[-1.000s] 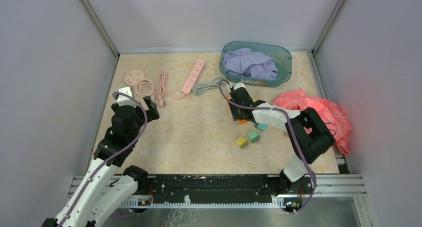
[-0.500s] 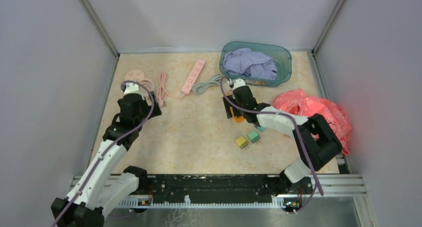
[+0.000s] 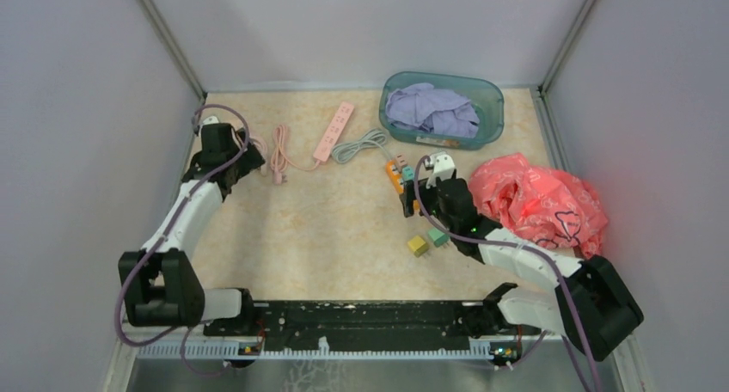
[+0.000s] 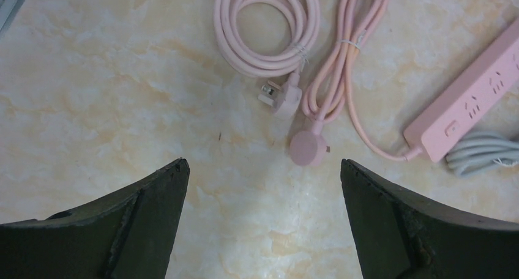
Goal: Insert the plug
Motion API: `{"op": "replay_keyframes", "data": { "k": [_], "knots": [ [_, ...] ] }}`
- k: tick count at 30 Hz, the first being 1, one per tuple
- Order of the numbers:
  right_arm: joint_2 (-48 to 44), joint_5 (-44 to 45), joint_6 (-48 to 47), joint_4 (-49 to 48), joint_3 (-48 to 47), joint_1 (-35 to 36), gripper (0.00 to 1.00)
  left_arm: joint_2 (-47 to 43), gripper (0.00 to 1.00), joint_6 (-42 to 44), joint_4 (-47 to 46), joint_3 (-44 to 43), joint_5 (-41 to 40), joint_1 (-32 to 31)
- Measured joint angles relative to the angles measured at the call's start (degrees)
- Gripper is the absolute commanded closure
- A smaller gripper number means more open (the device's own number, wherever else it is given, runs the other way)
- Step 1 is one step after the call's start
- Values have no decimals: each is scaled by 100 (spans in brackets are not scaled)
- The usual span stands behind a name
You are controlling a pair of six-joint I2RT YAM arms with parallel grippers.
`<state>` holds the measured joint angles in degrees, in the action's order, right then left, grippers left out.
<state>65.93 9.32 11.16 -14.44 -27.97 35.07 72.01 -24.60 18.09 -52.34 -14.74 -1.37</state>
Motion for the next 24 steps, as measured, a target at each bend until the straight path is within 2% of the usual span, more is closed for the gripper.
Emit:
{"op": "replay_keyframes", "data": {
  "k": [6,12,18,24],
  "knots": [
    [-553,223,46,-802,595,0,13,1314,12,-181,-142,-584,195,476],
    [-599,372,46,-1097,699,0,13,2581,23,-216,-46,-1351,481,960],
    [-535,437,39,-1211,699,0,13,3303,32,-114,9,-1974,603,1078],
    [-428,452,-15,-1276,699,0,13,3880,48,-9,28,-2312,691,1102]
  ]
}}
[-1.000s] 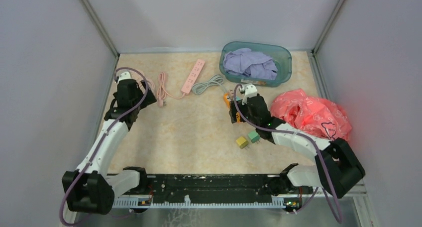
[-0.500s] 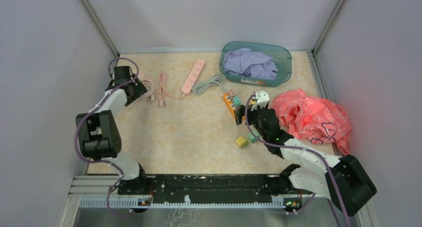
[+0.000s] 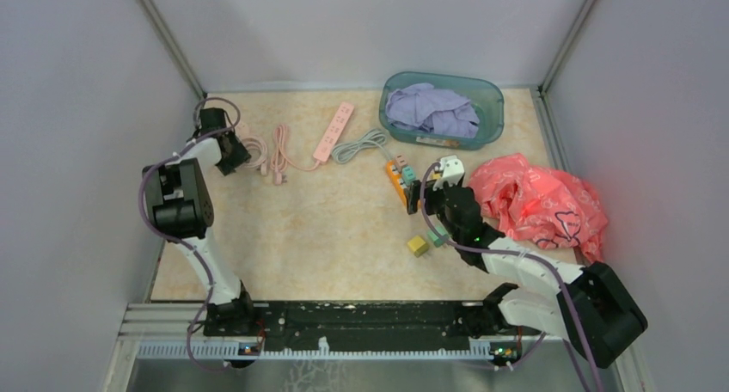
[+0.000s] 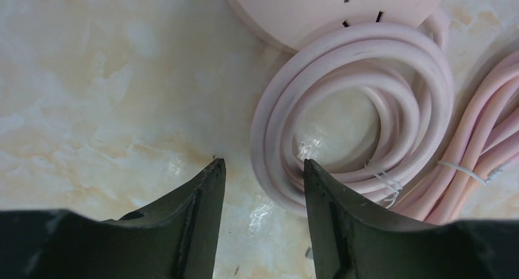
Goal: Insert the plug
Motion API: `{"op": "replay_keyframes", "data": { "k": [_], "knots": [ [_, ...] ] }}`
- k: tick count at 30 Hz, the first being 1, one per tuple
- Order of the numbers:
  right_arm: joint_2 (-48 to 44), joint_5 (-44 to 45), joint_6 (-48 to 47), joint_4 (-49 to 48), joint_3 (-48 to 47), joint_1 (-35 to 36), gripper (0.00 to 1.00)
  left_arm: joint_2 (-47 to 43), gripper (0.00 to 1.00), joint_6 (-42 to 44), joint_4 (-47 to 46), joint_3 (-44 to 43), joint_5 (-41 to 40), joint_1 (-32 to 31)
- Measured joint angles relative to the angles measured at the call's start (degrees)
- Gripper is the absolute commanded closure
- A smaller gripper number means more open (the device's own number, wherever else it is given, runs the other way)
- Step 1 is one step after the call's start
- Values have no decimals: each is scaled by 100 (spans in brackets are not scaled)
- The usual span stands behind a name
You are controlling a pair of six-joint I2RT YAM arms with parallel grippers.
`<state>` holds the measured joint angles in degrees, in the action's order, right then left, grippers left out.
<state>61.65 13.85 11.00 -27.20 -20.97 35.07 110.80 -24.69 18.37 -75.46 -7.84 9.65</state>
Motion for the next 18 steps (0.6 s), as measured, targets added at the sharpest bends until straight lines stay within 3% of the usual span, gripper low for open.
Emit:
{"op": "replay_keyframes", "data": {
  "k": [10,18],
  "knots": [
    [68,33,-48,-26,0,0,13,125,95,96,-15,-31,-125,17],
    [61,33,-48,-35,0,0,13,-391,100,-7,437,494,-702,37]
  ]
}}
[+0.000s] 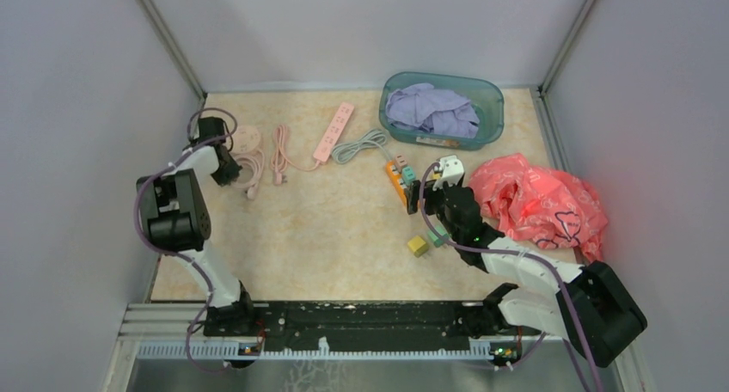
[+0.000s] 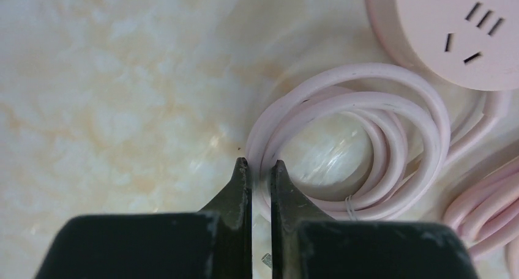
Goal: Insert the plug
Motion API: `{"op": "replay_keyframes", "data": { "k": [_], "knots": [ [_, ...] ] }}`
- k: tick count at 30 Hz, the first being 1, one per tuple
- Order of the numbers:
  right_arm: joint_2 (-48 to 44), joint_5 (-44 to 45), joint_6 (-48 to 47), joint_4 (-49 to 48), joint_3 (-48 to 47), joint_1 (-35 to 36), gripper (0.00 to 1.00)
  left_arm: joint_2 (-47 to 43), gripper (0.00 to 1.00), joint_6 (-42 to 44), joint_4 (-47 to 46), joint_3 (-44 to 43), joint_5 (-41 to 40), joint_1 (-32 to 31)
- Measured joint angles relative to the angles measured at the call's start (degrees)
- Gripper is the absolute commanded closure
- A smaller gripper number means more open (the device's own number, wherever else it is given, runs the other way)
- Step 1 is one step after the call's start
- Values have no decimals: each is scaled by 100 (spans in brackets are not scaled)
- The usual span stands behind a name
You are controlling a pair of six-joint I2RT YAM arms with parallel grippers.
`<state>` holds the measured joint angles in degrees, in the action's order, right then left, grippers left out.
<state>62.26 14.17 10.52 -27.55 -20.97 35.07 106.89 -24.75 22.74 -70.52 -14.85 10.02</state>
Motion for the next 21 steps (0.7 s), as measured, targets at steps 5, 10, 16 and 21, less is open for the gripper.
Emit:
{"op": "replay_keyframes", "data": {
  "k": [5,10,16,21],
  "knots": [
    [-42,0,-2,-2,0,0,13,-870,100,-293,472,874,-37,11],
    [-116,2,0,-42,0,0,13,-1906,100,-538,669,1836,409,11],
    [-122,4,0,-35,0,0,13,-3084,100,-793,896,2905,1360,-2],
    [-181,17,2,-42,2,0,13,-4264,100,-1154,1263,3556,1998,-273]
  ]
}}
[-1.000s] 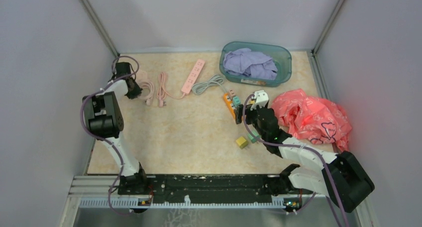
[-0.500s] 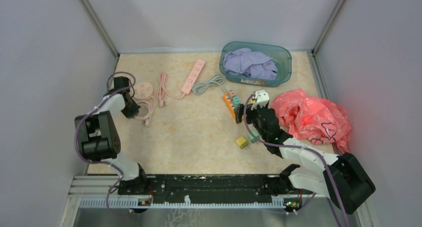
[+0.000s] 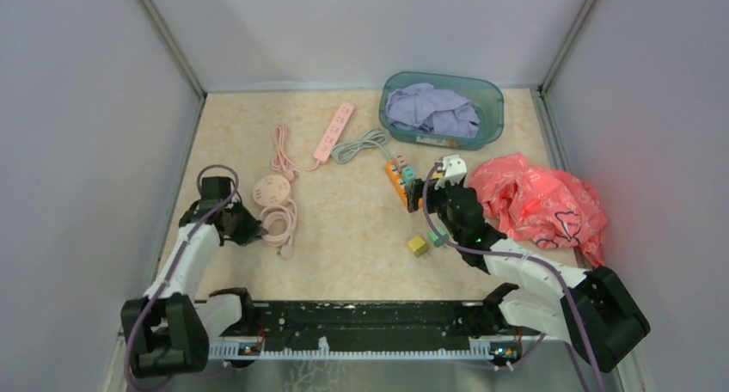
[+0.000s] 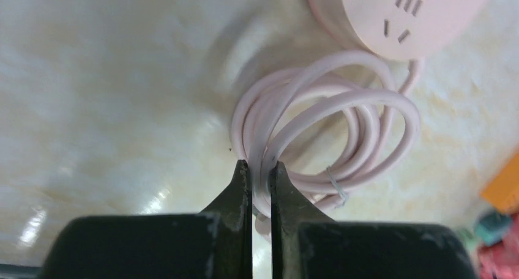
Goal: Insert the plug
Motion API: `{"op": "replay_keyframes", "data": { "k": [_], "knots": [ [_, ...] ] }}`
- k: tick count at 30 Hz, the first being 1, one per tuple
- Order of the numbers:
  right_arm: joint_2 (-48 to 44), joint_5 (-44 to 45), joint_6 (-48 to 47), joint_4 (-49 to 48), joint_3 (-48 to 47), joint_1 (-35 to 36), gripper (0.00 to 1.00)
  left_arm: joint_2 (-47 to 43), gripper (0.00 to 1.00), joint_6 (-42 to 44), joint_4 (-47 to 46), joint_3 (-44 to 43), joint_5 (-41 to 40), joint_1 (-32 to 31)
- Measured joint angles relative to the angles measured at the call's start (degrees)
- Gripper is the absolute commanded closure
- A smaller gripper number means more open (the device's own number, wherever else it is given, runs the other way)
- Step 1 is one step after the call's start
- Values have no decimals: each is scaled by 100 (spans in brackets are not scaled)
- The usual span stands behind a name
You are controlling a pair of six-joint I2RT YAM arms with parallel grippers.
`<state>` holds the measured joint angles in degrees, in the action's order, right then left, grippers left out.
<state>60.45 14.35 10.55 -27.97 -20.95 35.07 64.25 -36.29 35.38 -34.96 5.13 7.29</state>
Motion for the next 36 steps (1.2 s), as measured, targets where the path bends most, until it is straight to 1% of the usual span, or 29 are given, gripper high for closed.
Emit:
{"op": "replay_keyframes", "data": {
  "k": [2,5,10,12,14,18,21,24,29,32,36],
  "knots": [
    [-7,-2,2,-37,24,0,13,-503,100,-234,136,109,162,-413],
    [-7,-4,7,-42,79,0,13,-901,100,-614,201,118,304,-1134],
    [-7,-7,9,-42,83,0,13,-997,100,-1187,225,227,352,-2192],
    [-7,-4,9,-42,83,0,13,-931,100,-1357,267,251,254,-2675],
    [-7,-4,9,-42,83,0,13,-817,100,-1445,245,243,190,-3003],
    [-7,-2,9,-42,83,0,13,-256,100,-1486,127,68,28,-3615],
    [-7,0,7,-44,83,0,13,422,100,-1443,55,-299,-94,-4083],
    [-7,7,4,-50,83,0,13,1266,100,-1294,-11,-962,-249,-4653],
    [-7,59,0,-66,85,0,13,2234,100,-903,-90,-2033,-501,-5451],
    [-20,96,0,-92,118,0,13,2544,100,-658,-66,-2439,-654,-5727],
    [-59,118,0,-118,151,0,13,2618,100,-411,214,-2529,-1095,-5829]
  ]
}}
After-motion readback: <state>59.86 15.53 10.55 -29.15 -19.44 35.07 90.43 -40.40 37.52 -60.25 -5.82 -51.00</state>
